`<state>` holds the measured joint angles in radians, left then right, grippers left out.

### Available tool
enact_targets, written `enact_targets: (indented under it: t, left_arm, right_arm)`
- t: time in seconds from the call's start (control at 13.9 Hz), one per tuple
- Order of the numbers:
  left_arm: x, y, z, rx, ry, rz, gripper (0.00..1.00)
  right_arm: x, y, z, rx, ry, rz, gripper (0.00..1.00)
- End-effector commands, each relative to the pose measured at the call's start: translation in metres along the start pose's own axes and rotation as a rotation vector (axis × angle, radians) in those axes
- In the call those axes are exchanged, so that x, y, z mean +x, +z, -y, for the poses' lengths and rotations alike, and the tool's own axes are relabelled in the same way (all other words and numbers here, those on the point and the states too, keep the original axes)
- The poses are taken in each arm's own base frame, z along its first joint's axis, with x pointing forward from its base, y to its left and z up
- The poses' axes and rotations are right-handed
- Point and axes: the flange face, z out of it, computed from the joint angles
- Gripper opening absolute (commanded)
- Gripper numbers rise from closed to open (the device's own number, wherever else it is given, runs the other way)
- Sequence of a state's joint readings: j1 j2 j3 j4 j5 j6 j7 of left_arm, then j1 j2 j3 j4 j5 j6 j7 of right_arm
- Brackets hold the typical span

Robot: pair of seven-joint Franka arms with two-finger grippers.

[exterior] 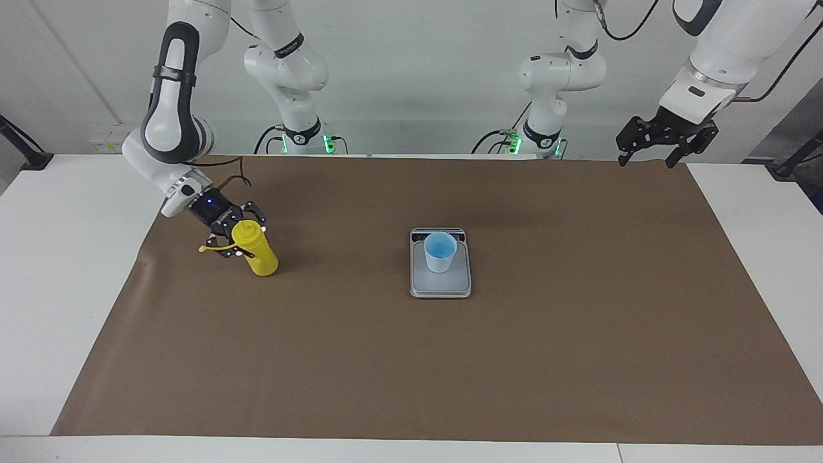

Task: Pour seasoning into cup on scale with both arms
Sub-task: 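Carry the yellow bottle back and set it upright with the right gripper, then open the right gripper and draw it back from the bottle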

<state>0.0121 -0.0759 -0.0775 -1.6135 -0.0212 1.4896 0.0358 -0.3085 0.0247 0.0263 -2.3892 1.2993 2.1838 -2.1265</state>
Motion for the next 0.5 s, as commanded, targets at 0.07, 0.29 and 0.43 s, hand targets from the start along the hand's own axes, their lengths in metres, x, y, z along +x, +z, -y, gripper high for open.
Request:
enact_targets:
  t: [0.07,0.29,0.43]
  left_arm:
    - [-0.009,0.0,0.0013,-0.011,-0.015,0.001,1.0]
    - [-0.009,0.0,0.0013,-0.011,-0.015,0.001,1.0]
    - [-0.0095,-0.0008,0.0012,-0.01,-0.015,-0.001,1.0]
  right_arm:
    - [0.0069,-0.0043,0.0106,-0.008,-0.013,-0.036,1.0]
    - [0.009,-0.0023,0.0114,-0.003,-0.02,-0.035,1.0]
    - [0.0083,-0.0021,0.012,0.009,-0.036,-0.02,1.0]
